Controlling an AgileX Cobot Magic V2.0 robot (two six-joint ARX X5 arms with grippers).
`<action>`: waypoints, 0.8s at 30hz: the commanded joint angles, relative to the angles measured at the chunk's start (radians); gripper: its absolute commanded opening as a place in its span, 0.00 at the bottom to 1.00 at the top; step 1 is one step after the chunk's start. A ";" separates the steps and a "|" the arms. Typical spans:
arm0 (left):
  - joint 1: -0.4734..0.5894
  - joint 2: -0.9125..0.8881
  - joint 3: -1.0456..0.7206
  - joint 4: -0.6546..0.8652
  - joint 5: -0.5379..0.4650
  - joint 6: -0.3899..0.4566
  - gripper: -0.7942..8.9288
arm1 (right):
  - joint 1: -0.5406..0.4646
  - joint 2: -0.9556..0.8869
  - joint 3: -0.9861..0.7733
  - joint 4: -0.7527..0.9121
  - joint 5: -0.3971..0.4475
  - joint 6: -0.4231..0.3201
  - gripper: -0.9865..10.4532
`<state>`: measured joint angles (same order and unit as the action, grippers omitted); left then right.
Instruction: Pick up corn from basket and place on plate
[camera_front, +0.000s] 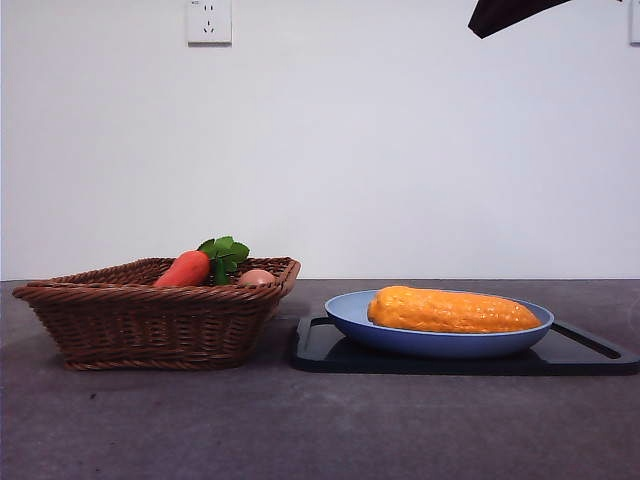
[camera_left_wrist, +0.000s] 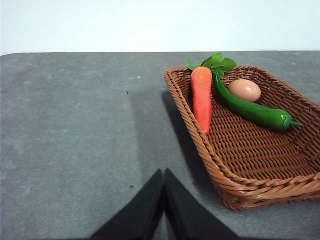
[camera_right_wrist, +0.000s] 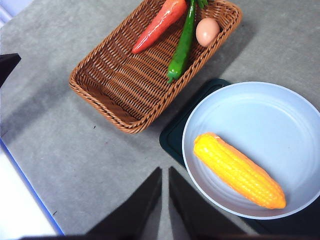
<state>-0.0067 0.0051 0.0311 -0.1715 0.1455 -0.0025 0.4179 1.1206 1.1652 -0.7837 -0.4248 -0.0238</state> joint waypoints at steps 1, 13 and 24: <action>0.002 -0.002 -0.028 -0.005 0.001 -0.008 0.09 | 0.004 0.009 0.019 0.007 0.000 -0.010 0.09; 0.002 -0.002 -0.028 -0.005 0.001 -0.008 0.09 | 0.004 0.009 0.019 0.007 0.000 -0.010 0.09; 0.002 -0.002 -0.028 -0.005 0.001 -0.008 0.09 | -0.028 -0.016 0.019 0.023 0.041 -0.085 0.09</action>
<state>-0.0067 0.0051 0.0311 -0.1715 0.1455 -0.0029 0.3985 1.1126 1.1652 -0.7769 -0.3969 -0.0597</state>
